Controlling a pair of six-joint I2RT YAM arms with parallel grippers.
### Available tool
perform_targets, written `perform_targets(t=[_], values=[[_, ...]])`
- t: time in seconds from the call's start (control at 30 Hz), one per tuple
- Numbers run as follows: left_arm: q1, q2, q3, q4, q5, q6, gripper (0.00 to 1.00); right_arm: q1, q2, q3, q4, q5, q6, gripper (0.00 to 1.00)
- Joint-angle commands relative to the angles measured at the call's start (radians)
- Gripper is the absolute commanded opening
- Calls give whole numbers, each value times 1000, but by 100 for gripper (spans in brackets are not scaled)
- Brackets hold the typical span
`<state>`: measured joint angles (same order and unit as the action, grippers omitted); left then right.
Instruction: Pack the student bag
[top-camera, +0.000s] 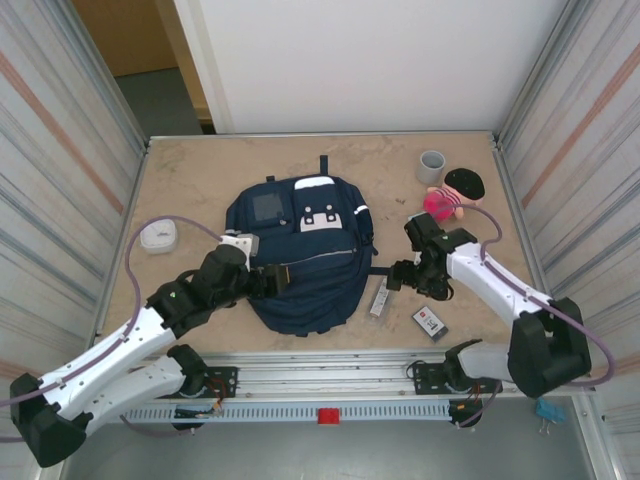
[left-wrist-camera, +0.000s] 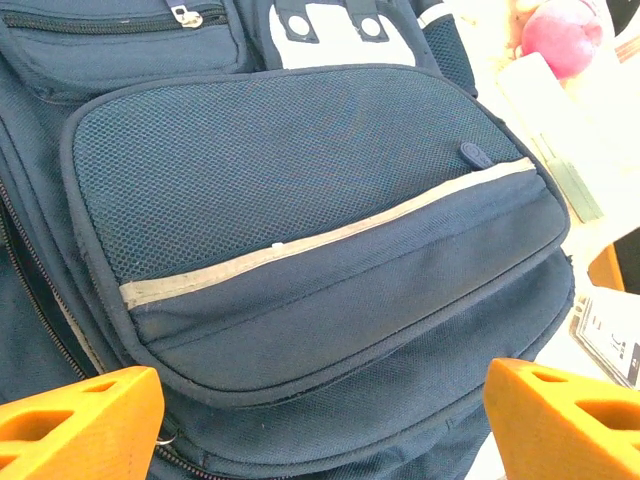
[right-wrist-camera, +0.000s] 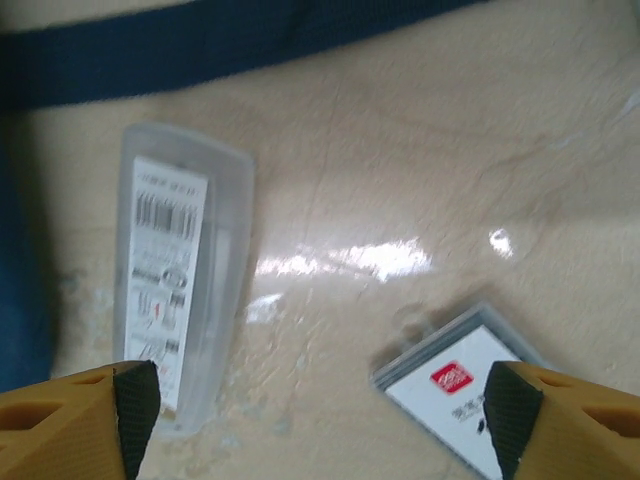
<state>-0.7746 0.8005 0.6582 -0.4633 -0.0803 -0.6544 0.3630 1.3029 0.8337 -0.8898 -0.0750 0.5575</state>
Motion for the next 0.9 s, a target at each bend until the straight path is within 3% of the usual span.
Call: perform_targets(t=[0.0,0.3,0.67,0.73,0.87], values=[[-5,-10,-29,46,-15,-5,84,-94,58,29,56,26,-69,86],[-4,-4,-49,81,10,-11,84,-198,274,203,101,132,-311,89],[-2,-19,-34,54,-6,13,85,-257,443,353,127,336,-413,99],[1,-21,-34,52,-11,18,85,-265,467,368,139,324,-452,99],[10,-21,-37,47,-21,12,85,-305,520,404,131,158,-485,99]])
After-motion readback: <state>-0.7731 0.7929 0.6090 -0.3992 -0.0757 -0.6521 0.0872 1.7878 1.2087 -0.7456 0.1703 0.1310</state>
